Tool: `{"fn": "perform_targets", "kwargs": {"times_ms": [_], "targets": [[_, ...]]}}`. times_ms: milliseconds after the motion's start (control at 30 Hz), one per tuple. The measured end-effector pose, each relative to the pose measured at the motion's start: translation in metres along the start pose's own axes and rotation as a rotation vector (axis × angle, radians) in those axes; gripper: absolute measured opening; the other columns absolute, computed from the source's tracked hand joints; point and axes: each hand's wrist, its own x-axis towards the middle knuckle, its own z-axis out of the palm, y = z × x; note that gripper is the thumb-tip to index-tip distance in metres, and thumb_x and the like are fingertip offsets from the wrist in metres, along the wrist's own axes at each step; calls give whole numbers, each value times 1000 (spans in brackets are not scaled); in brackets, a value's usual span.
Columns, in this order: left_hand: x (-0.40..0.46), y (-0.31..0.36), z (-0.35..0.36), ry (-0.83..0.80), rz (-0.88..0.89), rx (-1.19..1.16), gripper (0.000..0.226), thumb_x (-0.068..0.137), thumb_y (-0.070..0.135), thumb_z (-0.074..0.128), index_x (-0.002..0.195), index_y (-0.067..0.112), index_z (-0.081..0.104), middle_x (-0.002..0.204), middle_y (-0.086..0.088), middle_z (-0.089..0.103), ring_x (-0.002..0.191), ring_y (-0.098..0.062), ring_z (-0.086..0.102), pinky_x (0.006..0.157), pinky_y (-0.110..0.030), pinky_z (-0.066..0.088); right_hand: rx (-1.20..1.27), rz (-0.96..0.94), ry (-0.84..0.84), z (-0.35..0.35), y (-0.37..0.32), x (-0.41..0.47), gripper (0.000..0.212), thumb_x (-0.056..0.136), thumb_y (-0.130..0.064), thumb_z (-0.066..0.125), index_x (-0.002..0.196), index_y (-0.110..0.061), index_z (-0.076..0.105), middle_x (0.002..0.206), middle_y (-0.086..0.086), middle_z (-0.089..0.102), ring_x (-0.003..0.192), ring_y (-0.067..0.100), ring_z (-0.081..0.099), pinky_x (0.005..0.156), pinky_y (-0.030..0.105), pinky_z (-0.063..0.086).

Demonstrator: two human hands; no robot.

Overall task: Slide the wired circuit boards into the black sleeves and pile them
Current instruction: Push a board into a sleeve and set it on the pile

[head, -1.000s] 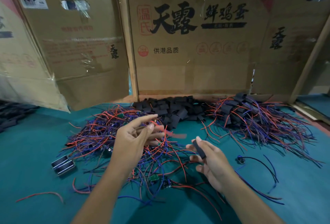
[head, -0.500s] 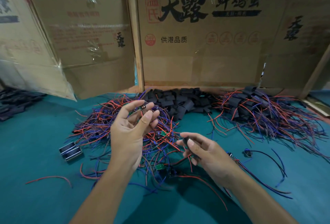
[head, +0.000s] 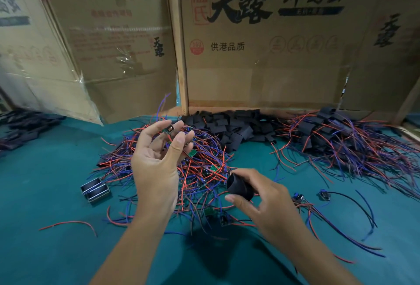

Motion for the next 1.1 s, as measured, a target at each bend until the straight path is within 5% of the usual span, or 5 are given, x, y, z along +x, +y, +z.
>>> {"fn": "perform_targets", "kwargs": {"times_ms": [467,600,767,900,1100], "targets": [[-17,-6,13,-84,21,125,24,88,2,68,108,13,62,112,-16,71,90,-33,74,74,-30,59,-121,-27,45,7,-9,-4,44,84,-49,67,120,-25,58,103,-17,64,94,7,58,84,23,46],[-40,-14,22,-272,5,243,22,96,38,62,111,22,66,119,-11,68,100,-32,72,89,-42,57,-169,-11,129,9,-8,-3,41,85,-48,65,120,-27,57,103,-16,66,91,12,61,81,36,50],[-55,-25,19,-641,55,565,58,103,58,26,140,22,53,145,9,54,135,-15,50,113,-43,38,-81,9,226,1,-6,2,32,86,-38,69,113,-25,57,93,-18,64,83,4,62,75,31,53],[-61,-31,20,-744,56,646,57,104,58,23,146,27,47,152,14,45,142,-12,41,116,-57,27,-85,10,301,-5,-4,5,31,84,-34,69,111,-25,59,94,-20,63,83,-7,56,74,5,40],[-56,-29,18,-688,-15,585,60,102,61,28,148,28,45,153,15,44,144,-9,37,117,-30,28,-69,-1,335,-9,-2,5,32,88,-37,66,115,-21,59,103,-12,64,95,2,60,80,14,44]]}}
